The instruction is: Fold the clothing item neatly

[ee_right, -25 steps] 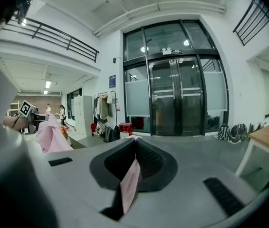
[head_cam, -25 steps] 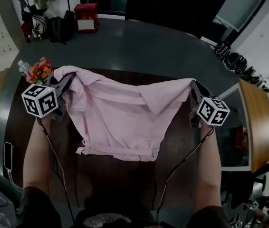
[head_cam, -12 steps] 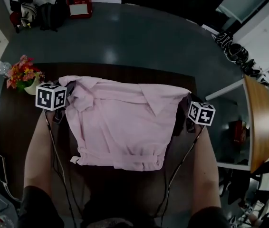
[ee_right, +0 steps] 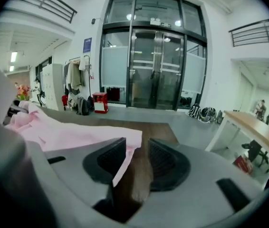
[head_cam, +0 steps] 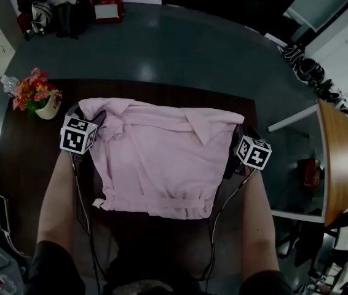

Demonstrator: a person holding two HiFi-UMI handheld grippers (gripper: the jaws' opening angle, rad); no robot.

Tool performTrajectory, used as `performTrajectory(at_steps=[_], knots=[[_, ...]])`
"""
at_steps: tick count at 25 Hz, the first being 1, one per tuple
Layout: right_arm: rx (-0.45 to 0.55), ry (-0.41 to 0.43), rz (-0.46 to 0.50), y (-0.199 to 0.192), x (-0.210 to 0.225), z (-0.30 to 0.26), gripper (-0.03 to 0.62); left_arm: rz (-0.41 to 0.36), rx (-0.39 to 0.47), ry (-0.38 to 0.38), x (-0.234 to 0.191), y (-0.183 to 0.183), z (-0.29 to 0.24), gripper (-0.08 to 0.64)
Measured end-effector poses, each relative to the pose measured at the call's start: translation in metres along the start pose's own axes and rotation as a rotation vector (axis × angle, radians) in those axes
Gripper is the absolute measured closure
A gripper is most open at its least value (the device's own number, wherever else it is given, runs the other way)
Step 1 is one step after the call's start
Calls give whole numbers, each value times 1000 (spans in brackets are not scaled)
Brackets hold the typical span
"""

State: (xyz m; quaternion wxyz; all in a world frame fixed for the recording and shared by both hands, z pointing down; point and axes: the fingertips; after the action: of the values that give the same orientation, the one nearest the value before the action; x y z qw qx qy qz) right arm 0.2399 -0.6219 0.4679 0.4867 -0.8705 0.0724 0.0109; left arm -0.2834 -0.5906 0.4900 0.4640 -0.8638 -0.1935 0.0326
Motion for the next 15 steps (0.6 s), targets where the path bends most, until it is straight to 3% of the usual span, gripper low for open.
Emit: performTrajectory(at_steps=[3,8,12,15], knots=[[89,4,-44,15,-10,27,476,-36,-5,2,10,-7,15,276],[177,88,-45,25,-44,78,477,-2,-64,-12,23,-26,47,250],[284,172,-82,32,-75,134,477,37,46,16,52,-8,97,252],[379,246,-134,37,-98,183,477,107,151,-33,102,19,140,252]])
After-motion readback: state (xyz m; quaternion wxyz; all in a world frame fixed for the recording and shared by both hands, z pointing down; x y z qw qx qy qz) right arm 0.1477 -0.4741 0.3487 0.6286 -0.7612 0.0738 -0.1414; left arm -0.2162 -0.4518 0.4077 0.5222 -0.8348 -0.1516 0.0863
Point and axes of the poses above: the fingertips, and each gripper's own axes: z backward along the fingers, x to its right, y out of its top, and after that the axes turned 1 degree about x, right-handed
